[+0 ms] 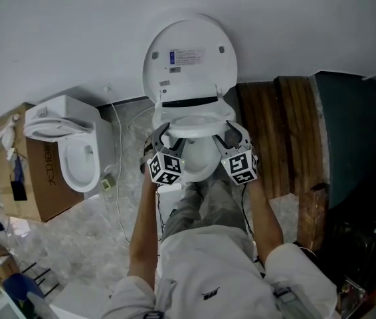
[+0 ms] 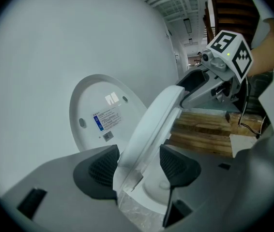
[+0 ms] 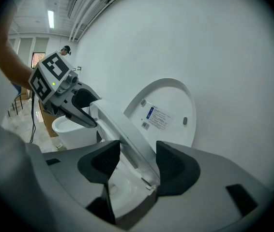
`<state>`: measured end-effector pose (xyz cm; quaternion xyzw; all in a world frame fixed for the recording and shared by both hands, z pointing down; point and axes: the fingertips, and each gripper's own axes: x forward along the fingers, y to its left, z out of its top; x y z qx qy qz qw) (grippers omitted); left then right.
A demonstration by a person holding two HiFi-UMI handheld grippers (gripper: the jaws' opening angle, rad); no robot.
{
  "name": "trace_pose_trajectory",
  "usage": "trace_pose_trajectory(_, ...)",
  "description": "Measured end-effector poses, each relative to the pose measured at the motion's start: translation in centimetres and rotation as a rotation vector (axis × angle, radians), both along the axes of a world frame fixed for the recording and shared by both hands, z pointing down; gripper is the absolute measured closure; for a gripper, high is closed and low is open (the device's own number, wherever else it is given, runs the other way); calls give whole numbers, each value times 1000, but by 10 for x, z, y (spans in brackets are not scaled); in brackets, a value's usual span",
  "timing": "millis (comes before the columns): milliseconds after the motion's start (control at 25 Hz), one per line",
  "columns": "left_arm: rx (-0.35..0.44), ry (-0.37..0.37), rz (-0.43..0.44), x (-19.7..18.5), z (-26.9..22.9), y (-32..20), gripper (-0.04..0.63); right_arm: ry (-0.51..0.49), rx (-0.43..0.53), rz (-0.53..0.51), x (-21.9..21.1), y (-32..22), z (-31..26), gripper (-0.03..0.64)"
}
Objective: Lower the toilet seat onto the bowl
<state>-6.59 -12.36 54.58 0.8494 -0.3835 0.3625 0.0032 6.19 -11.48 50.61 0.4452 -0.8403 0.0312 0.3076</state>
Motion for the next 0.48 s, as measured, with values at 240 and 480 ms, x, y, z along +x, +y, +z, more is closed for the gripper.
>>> trace_pose_trajectory(240, -3, -4, 19, -3, 5, 19, 331, 18, -12, 1, 1, 16, 9, 380)
trace_pose_trajectory(480, -16, -10, 31, -4, 13, 35, 344, 28, -23, 1, 0, 32, 20, 380)
